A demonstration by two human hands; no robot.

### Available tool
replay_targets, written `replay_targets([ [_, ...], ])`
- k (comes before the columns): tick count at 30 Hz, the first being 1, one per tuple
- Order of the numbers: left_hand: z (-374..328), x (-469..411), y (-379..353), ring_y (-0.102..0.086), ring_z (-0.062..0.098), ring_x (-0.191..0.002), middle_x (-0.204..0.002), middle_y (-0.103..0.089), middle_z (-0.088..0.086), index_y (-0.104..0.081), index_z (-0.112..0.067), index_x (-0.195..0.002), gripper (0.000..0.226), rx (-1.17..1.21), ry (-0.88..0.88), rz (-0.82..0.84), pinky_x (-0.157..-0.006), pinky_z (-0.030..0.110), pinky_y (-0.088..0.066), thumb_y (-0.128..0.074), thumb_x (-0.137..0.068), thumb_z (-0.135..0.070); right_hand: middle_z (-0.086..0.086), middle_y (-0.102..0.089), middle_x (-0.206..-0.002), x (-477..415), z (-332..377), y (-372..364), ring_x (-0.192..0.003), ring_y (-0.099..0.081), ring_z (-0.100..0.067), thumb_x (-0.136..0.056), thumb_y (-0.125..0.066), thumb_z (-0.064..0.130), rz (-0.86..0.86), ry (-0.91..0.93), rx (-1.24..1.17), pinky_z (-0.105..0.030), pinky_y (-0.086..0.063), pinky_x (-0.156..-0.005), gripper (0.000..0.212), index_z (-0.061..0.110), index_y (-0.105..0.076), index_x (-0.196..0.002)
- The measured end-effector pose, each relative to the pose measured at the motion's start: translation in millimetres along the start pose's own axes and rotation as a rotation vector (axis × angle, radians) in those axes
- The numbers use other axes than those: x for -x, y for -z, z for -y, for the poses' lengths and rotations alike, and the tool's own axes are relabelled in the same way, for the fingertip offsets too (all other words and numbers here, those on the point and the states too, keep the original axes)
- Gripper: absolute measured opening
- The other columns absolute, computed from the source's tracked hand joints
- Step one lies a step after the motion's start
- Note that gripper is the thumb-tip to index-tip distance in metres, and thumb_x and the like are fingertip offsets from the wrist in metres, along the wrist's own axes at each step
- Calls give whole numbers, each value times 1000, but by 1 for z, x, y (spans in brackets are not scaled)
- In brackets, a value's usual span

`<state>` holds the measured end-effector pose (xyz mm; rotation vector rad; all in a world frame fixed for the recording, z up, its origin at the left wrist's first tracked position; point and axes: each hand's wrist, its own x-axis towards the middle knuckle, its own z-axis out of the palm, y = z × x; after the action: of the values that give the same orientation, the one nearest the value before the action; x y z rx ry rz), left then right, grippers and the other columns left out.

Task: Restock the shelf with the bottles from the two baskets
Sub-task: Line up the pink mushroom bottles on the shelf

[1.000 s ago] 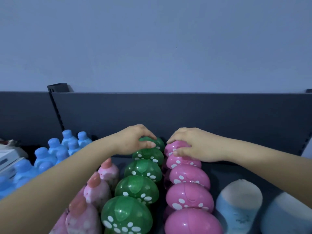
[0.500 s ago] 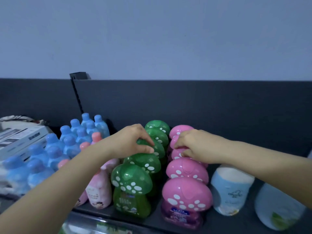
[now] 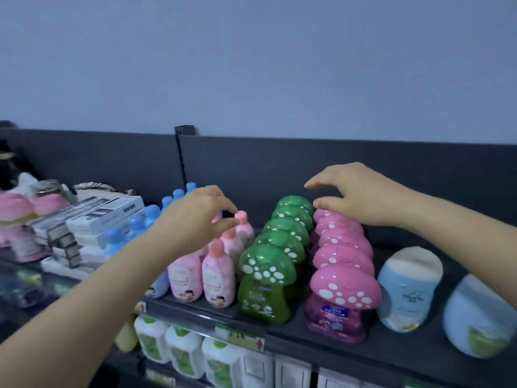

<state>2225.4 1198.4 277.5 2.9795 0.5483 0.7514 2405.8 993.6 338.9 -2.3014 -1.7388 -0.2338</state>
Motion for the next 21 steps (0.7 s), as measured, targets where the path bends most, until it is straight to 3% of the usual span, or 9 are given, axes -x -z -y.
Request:
replay_targets([
  [3, 45, 53, 35, -55, 20, -101, -106, -57, -5, -69, -29, -107, 27, -69, 87, -98, -81, 40, -49, -60, -86, -45, 8, -57, -131, -9, 46, -4, -120, -51, -8, -89, -60, 28, -43, 23, -34, -20, -35, -97, 40, 21, -56, -129],
  [6, 92, 129, 73, -56, 20, -88, -104, -61, -3, -67, -24, -110, 28, -152, 173, -140, -72, 32, -43, -63, -86, -37, 7, -59, -129, -21, 114, -20, -118, -53, -9, -89, -61, 25, -51, 78, -96, -21, -37, -96, 39, 20, -57, -127],
  [8, 125, 188, 96, -58, 22, -94, -106, -62, -3, -66, -23, -113, 30, -209, 262, -134, -72, 33, -45, -63, -86, -36, 5, -59, -128, -29, 168, -40, -117, -54, -12, -89, -61, 22, -42, 130, -143, -23, -39, -97, 39, 19, -58, -127],
  [12, 178, 312, 130, -55, 20, -104, -116, -58, -3, -60, -25, -123, 37, -289, 493, -77, -77, 34, -49, -60, -89, -39, 3, -55, -134, -41, 274, -106, -124, -49, -15, -90, -59, 27, 52, 261, -150, -29, -36, -103, 41, 21, -54, -131],
  [15, 202, 398, 150, -56, 22, -105, -114, -60, -2, -62, -25, -121, 36, -354, 626, -49, -77, 35, -50, -65, -87, -36, 2, -54, -132, -43, 350, -153, -122, -49, -20, -91, -57, 31, 130, 342, -171, -37, -41, -99, 41, 25, -51, -131],
  [21, 237, 511, 179, -55, 22, -107, -116, -59, -5, -61, -29, -121, 35, -398, 841, 16, -81, 34, -49, -62, -88, -38, 3, -47, -139, -46, 464, -215, -127, -46, -19, -94, -52, 34, 318, 454, -177, -36, -40, -102, 47, 25, -42, -139],
])
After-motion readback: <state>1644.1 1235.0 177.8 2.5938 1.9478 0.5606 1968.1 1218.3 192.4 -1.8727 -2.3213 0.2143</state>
